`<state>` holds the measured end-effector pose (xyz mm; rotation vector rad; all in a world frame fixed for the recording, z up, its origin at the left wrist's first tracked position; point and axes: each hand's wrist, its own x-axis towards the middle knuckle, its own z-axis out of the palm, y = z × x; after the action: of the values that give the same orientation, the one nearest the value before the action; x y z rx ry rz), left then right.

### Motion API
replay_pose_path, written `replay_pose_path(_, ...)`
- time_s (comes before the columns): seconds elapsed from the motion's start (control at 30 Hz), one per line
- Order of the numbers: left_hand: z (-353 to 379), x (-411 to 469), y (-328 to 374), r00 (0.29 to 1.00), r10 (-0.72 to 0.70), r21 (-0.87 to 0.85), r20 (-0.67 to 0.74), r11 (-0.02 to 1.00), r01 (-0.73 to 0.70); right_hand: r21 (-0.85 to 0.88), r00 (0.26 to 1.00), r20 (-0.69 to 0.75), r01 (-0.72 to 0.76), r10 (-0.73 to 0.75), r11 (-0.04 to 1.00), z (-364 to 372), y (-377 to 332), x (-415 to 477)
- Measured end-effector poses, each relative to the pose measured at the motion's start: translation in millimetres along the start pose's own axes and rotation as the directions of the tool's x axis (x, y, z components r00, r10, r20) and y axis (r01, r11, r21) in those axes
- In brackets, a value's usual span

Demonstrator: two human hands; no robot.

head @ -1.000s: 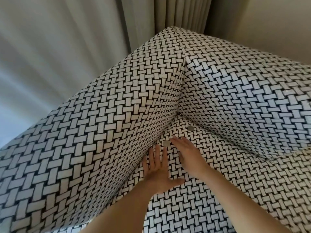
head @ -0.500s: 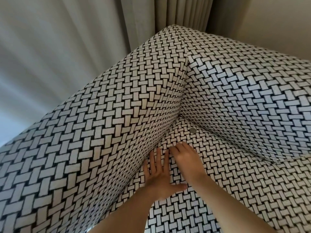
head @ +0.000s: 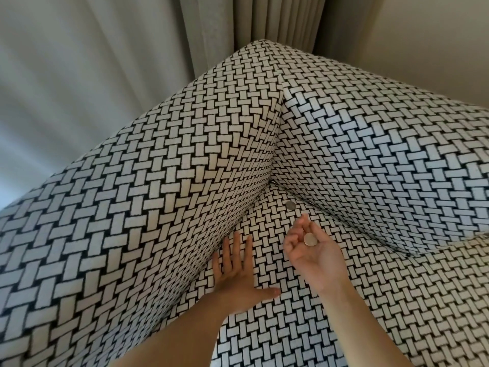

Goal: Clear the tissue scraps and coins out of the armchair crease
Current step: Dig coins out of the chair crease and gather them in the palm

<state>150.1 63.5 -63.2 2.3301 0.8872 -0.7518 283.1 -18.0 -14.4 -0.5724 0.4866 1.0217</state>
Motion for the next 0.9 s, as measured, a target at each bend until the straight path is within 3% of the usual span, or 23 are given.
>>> replay_pose_path(0.07, 0.3, 0.1, 0.3, 1.0, 0.0, -0.004, 0.002, 1.0, 0.0, -0.118, 0.999, -0.025, 0.034, -0.037, 0.992, -2.1, -5.8, 10.6)
replay_pose_path(0.1, 0.6, 0.5, 0.2, 1.0, 0.0, -0.004, -0.001, 1.0, 0.0, -0.287, 0.993, -0.061, 0.077, -0.098, 0.955, -3.4, -8.7, 17.2)
replay_pose_path(0.13, 0.9, 0.6, 0.3, 1.0, 0.0, -0.003, -0.005, 1.0, 0.0, -0.53, 0.979, -0.073, 0.122, -0.188, 0.839, -4.0, -10.5, 22.6)
replay_pose_path(0.2, 1.3, 0.9, 0.1, 1.0, -0.002, -0.001, -0.005, 1.0, 0.002, -0.93, 0.937, 0.01, 0.137, -0.348, 0.341, -4.1, -13.4, 34.4)
replay_pose_path(0.27, 2.0, 1.1, 0.1, 1.0, -0.004, -0.003, -0.003, 1.0, 0.004, -0.981, 0.909, 0.177, 0.131, -0.376, -0.145, -1.3, -17.2, 45.9)
replay_pose_path(0.3, 2.7, 1.2, -0.1, 1.0, -0.004, -0.005, -0.004, 1.0, 0.004, -0.938, 0.91, 0.237, 0.123, -0.34, -0.325, 0.7, -18.4, 49.8)
replay_pose_path(0.37, 2.6, 1.3, -0.4, 1.0, -0.005, -0.004, -0.005, 1.0, 0.005, -0.823, 0.913, 0.282, 0.072, -0.295, -0.563, 3.9, -18.9, 55.5)
replay_pose_path(0.43, 3.1, 1.2, 0.7, 1.0, -0.009, 0.002, -0.006, 1.0, 0.009, -0.723, 0.887, 0.317, -0.003, -0.336, -0.691, 3.7, -18.3, 56.3)
replay_pose_path(0.53, 2.5, -0.1, 1.6, 1.0, -0.012, -0.005, -0.005, 1.0, 0.011, -0.696, 0.822, 0.395, -0.024, -0.411, -0.717, -3.0, -12.1, 48.4)
replay_pose_path(0.63, 2.5, 0.8, 0.7, 1.0, -0.019, -0.004, -0.011, 1.0, 0.019, -0.634, 0.783, 0.498, 0.036, -0.372, -0.773, -17.0, -7.1, 38.0)
replay_pose_path(0.7, 2.7, 1.1, 1.1, 1.0, -0.022, -0.001, -0.009, 1.0, 0.022, -0.661, 0.755, 0.531, 0.086, -0.384, -0.746, -28.7, -6.7, 32.5)
replay_pose_path(0.77, 3.0, 2.4, -0.3, 1.0, -0.025, -0.001, -0.011, 1.0, 0.025, -0.798, 0.757, 0.475, 0.155, -0.449, -0.583, -37.4, -7.8, 28.6)
replay_pose_path(0.9, 1.1, 1.3, -1.2, 1.0, -0.022, 0.013, -0.009, 1.0, 0.022, -0.973, 0.839, 0.229, 0.201, -0.494, -0.111, -38.4, -11.8, 0.4)
